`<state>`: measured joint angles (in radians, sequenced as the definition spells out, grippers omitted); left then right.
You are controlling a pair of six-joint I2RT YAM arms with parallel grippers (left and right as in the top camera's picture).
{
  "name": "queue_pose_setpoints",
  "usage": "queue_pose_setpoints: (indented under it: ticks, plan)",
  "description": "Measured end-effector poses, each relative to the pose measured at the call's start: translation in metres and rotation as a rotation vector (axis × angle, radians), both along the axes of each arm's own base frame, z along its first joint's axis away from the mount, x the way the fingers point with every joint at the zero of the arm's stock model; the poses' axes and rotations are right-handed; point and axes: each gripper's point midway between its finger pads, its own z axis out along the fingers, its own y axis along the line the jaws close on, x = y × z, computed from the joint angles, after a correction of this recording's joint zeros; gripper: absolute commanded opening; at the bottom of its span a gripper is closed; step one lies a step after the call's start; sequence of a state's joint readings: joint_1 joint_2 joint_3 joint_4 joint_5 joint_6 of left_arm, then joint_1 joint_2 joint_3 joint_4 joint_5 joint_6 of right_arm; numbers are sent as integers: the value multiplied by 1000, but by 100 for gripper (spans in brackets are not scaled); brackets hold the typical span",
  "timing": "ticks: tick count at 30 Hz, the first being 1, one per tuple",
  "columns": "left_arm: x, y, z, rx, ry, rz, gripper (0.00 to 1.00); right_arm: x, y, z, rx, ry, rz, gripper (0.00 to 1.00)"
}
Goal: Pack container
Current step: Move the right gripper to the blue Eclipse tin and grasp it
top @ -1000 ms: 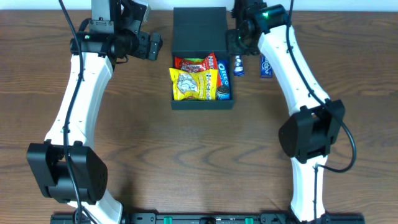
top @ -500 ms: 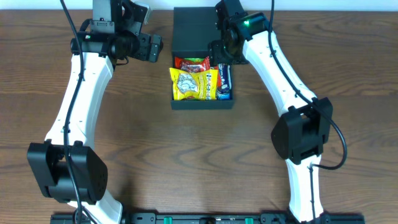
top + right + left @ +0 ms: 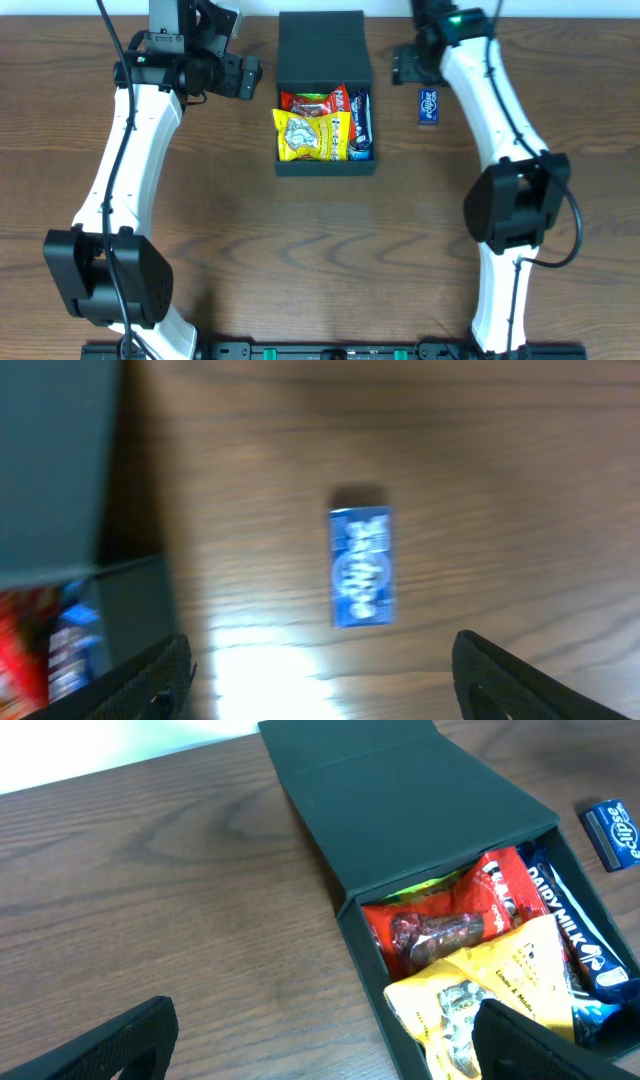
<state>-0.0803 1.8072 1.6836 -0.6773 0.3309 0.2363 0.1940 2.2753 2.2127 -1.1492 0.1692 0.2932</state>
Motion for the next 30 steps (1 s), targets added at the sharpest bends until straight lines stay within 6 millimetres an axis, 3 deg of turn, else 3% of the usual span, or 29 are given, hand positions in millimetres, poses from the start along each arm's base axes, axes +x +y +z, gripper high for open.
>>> queue_pose_setpoints:
  ticks: [3, 7, 15, 27, 30]
  plan:
    - [0, 0, 0, 0, 0, 0, 95, 4, -22, -6, -7, 8, -41, 82]
    - [0, 0, 0, 0, 0, 0, 95, 10, -29, -29, -9, 32, -56, 80]
    - [0, 0, 0, 0, 0, 0, 95, 15, -27, -88, 30, 115, -49, 75]
    - [0, 0, 0, 0, 0, 0, 95, 11, -25, -127, 75, 187, -40, 64]
    - [0, 0, 0, 0, 0, 0, 95, 11, -22, -128, 92, 188, -35, 56]
